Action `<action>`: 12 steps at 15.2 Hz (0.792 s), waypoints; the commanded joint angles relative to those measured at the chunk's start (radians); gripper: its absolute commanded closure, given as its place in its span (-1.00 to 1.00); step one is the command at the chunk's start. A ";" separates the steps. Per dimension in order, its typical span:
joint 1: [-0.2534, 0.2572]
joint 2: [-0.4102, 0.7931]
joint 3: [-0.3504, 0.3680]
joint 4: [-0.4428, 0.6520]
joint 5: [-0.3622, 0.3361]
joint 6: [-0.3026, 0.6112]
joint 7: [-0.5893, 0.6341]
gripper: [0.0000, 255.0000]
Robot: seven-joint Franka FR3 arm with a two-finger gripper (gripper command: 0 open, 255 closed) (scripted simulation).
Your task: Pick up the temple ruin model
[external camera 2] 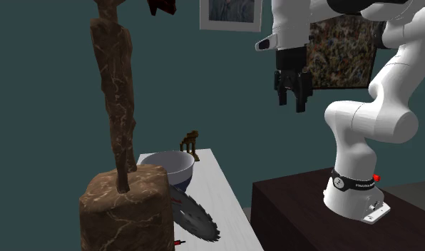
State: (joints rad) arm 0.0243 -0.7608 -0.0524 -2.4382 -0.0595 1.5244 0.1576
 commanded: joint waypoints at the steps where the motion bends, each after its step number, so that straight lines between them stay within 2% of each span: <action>1: 0.000 0.000 0.000 0.000 0.000 0.000 0.000 -1.00; 7: -0.037 0.088 -0.130 -0.007 -0.095 0.122 -0.159 -1.00; 12: -0.059 0.202 -0.238 0.025 -0.148 0.230 -0.289 -1.00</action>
State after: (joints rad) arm -0.0305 -0.5893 -0.2657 -2.4175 -0.1968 1.7221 -0.1025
